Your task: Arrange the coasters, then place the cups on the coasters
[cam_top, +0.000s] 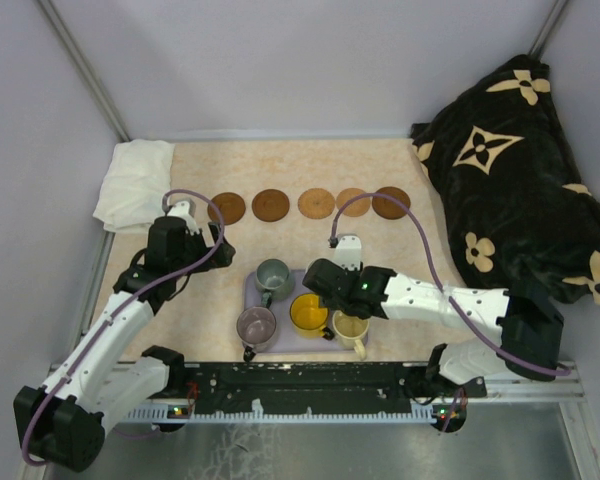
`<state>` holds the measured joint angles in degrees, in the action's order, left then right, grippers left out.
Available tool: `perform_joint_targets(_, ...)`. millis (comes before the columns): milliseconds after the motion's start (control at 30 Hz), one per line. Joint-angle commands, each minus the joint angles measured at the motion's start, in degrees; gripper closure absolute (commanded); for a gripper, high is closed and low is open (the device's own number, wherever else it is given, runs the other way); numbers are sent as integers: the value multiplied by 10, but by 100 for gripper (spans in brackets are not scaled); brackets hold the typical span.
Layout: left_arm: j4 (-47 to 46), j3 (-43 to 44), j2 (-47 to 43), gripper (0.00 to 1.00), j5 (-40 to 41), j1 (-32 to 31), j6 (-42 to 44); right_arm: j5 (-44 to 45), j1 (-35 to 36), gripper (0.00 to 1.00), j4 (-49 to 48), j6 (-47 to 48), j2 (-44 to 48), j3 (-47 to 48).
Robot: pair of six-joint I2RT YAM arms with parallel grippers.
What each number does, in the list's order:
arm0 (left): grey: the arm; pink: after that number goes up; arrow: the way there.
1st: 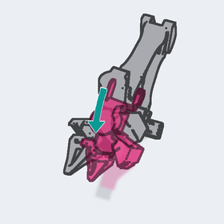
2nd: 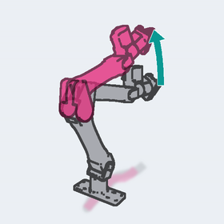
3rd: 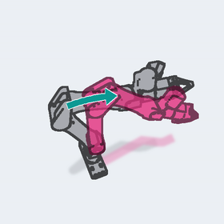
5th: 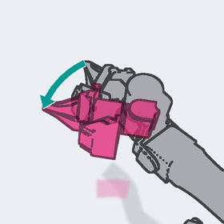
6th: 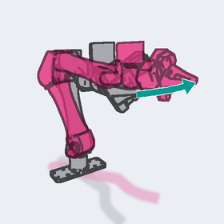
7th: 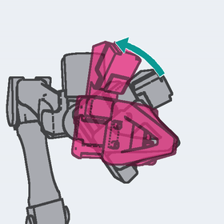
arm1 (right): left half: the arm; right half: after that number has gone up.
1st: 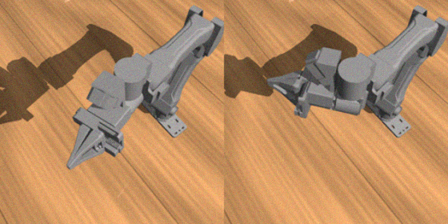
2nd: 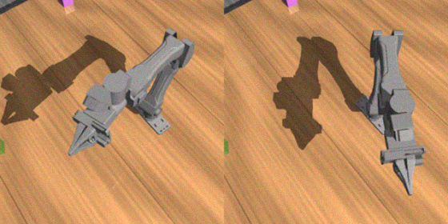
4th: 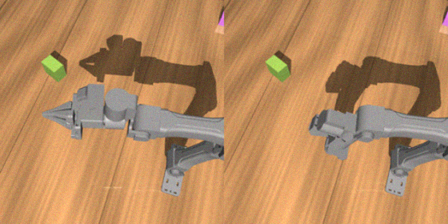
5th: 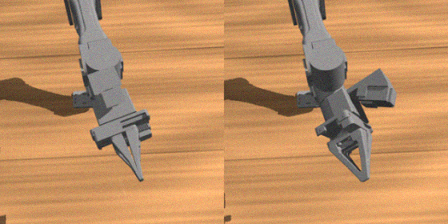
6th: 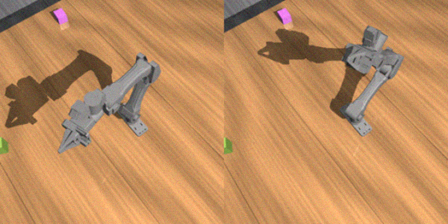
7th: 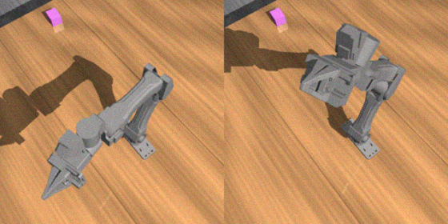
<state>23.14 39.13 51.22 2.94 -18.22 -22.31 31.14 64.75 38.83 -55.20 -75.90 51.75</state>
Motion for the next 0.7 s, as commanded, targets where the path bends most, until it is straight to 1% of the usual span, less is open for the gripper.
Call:
perform_joint_targets(0,-7,-8,-9,0,-6,2,-3,3,4,52,0,-11,-12,5)
perform_joint_targets(267,-9,-11,-9,0,-6,2,-4,-4,5,51,-19,-1,-25,-1)
perform_joint_targets(500,-9,-12,-10,0,-7,2,-4,0,4,52,-28,6,-51,13)
perform_joint_targets(600,-9,-13,-11,0,-6,2,-4,4,5,56,-28,4,-57,16)
perform_joint_targets(667,-9,-13,-10,0,-7,2,-4,11,5,63,-26,3,-58,16)
